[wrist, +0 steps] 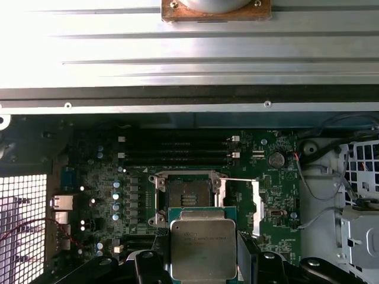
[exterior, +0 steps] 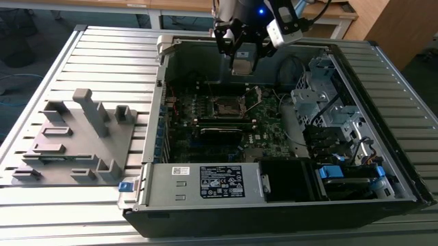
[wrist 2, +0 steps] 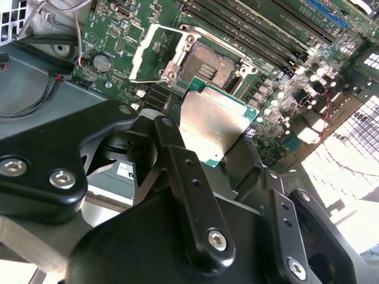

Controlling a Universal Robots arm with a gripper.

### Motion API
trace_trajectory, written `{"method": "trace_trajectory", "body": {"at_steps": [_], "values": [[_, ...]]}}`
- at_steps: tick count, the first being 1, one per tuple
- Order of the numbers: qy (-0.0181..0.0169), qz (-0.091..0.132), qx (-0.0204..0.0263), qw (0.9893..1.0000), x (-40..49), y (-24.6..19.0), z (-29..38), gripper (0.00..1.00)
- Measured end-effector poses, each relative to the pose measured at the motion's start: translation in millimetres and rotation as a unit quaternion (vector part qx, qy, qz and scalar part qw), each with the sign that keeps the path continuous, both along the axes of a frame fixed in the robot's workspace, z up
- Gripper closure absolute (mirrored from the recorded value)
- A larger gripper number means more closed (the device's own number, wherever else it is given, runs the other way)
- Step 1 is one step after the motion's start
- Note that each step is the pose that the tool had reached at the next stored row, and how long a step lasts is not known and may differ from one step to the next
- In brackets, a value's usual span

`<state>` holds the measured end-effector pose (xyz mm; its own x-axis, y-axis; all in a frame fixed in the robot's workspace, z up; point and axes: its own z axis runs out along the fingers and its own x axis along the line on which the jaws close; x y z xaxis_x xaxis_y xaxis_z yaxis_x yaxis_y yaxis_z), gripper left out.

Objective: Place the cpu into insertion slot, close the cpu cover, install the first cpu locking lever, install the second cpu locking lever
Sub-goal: 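Place the cpu into insertion slot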

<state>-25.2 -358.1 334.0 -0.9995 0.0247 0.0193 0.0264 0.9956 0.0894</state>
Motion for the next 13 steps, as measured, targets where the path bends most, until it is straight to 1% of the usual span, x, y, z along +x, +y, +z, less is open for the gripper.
{"method": "trace_trajectory", "body": {"at_steps": [9, 13], "values": [[0.0, 0.0, 0.0, 1.0, 0.0, 0.0, -1.1, 0.46], [0.0, 0.0, 0.0001, 1.0, 0.0, 0.0, -2.6, 0.46]]}}
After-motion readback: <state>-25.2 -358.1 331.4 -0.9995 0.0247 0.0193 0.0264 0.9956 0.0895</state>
